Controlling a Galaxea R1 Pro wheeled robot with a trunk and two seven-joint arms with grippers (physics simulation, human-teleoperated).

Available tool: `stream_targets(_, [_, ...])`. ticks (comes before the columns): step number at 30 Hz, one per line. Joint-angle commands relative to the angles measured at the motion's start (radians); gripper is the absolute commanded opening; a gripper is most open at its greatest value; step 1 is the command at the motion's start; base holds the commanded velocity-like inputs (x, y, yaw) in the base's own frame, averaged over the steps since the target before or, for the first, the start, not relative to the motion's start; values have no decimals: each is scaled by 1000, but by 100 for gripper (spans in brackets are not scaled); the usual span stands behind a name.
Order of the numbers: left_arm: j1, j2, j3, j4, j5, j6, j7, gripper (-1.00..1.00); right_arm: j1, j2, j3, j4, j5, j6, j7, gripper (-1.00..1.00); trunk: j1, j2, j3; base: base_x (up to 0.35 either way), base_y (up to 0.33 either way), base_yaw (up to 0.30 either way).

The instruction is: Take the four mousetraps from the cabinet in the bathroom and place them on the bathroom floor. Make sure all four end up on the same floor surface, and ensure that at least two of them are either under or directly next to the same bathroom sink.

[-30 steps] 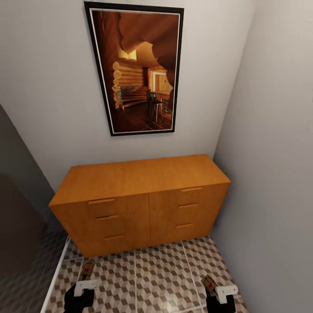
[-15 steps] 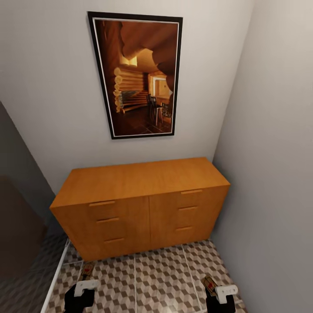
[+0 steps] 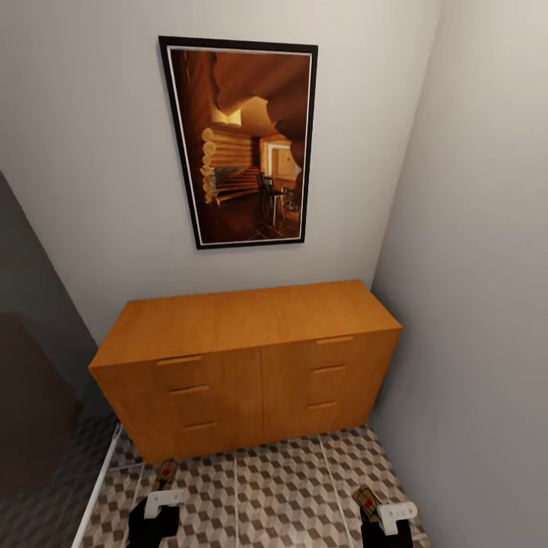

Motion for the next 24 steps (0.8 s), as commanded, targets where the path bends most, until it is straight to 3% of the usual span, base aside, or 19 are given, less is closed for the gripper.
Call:
stream_targets(1, [-1,0,-7,2,-1,-2,7,-100,-1,-1,8,1,-10,-4,-4,-100,1,-2,0,0,0,0])
stream_targets(16, [-1,5,-7,6,1,1,11,-100,-1,-3,8,3,-11,-21,-4,-100,1,-2,24,0,0,0])
stream_targets(24, [-1,4,-7,7,1,46,11,-100,-1,-2,9,4,-11,-22,-4,-100,1,-2,37,0,0,0])
